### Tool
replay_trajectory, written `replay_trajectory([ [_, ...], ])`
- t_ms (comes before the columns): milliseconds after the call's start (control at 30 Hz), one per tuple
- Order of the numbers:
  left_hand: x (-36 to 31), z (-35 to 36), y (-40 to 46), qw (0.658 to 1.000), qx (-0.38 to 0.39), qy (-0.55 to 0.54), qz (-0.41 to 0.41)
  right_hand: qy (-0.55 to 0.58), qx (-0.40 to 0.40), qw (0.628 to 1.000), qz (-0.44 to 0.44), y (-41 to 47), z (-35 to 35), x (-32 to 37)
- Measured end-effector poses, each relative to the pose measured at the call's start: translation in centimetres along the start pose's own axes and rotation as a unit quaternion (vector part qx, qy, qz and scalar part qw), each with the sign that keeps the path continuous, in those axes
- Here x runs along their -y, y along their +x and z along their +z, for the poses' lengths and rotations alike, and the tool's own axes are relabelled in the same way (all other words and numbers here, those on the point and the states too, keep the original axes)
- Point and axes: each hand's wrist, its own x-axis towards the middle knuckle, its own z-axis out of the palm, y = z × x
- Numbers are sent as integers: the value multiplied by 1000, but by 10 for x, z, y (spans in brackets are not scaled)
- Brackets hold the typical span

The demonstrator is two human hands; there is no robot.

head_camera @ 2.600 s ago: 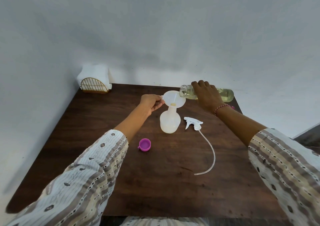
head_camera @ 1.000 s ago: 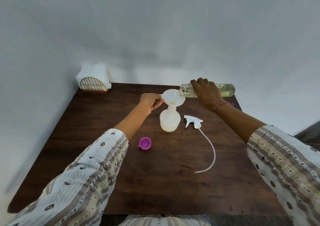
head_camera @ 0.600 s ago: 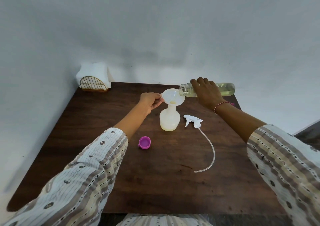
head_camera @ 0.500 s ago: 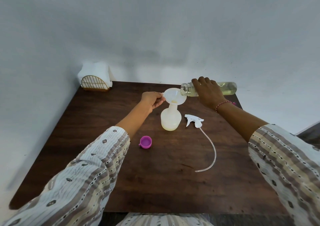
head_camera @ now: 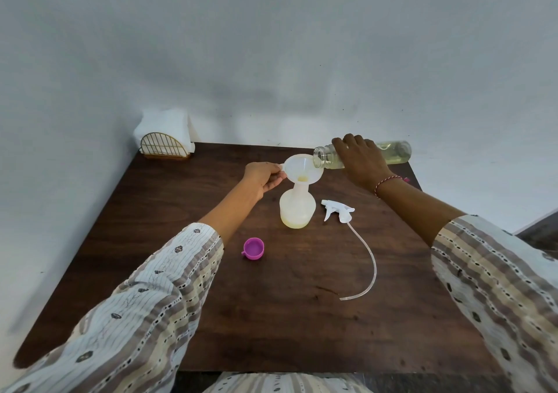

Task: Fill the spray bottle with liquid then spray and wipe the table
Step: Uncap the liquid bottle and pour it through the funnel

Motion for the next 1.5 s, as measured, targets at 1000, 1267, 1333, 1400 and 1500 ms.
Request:
replay_trajectory([
  [1000, -1, 2, 3, 1000, 7, -7, 6, 32, 14, 999, 18, 3, 3, 1],
  [1267, 0, 1, 4, 1000, 4, -3, 1, 15, 10, 1000, 11, 2, 1, 1],
  [1333, 0, 1, 4, 1000, 4, -1, 1, 13, 10, 1000, 11, 3, 0, 1],
  [1400, 0, 1, 4, 1000, 4, -2, 1, 12, 9, 1000, 11, 3, 0, 2],
  [1500, 0, 1, 4, 1000, 4, -4, 2, 10, 0, 1000, 8, 2, -1, 2],
])
